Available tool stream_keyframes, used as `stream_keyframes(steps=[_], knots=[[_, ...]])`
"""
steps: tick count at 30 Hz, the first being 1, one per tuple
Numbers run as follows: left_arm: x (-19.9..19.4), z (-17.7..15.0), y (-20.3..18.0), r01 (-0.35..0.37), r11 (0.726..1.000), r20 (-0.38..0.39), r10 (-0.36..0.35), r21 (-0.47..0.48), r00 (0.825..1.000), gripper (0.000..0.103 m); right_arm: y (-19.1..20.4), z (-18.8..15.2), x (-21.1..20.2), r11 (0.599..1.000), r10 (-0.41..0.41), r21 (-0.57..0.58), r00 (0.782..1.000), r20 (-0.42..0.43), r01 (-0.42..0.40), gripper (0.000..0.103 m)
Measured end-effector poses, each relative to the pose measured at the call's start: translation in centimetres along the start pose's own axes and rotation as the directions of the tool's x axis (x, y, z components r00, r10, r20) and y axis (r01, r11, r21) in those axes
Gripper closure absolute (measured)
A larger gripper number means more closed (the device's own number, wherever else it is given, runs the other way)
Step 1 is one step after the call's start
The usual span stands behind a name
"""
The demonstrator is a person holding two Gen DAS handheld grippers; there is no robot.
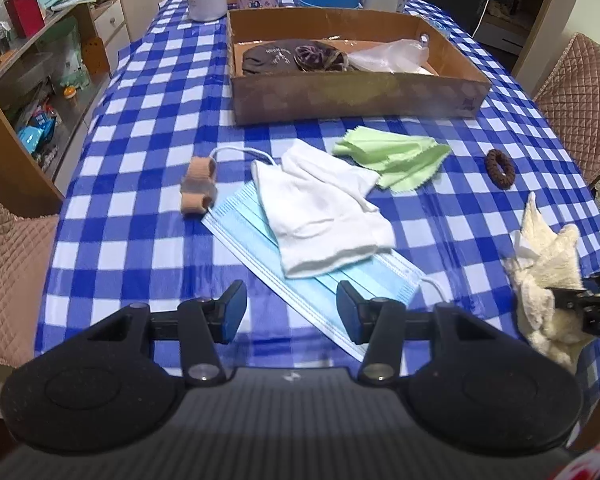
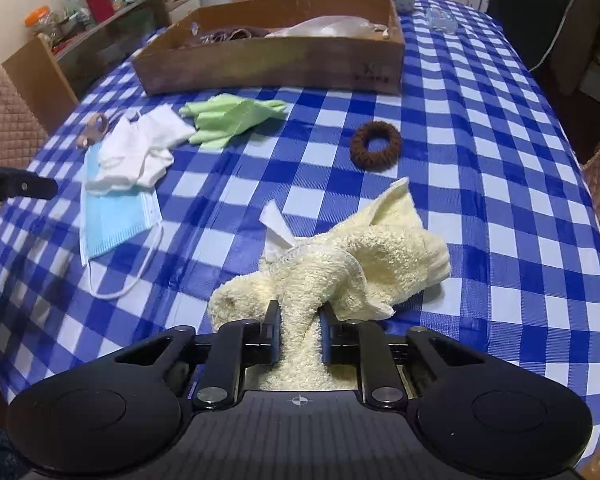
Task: Organize soft objects
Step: 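Grasp the tan hair clip with the left gripper while the right holds the towel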
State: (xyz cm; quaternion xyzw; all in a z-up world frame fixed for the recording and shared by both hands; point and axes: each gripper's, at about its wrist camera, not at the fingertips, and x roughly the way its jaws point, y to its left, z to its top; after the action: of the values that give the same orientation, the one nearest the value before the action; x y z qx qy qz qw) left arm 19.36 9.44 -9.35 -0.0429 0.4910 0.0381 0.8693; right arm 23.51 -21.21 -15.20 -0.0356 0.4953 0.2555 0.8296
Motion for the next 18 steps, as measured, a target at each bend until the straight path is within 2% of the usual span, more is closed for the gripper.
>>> stream_keyframes(steps=[10, 18], knots=[[1.4, 1.8, 3.5, -0.045, 0.999, 0.06, 0.044, 0.008, 0.997, 0.061, -1.0, 4.7, -3.1, 0.995, -0.059, 0.083, 0.987, 0.152, 0.047, 0.086], [3.8, 4.9, 5.5, -0.062, 0.997, 0.087, 0.058, 0.044, 0.995, 0.063, -3.2, 8.0, -3.2, 0.985, -0.105, 0.154, 0.978, 0.182, 0.077, 0.085]])
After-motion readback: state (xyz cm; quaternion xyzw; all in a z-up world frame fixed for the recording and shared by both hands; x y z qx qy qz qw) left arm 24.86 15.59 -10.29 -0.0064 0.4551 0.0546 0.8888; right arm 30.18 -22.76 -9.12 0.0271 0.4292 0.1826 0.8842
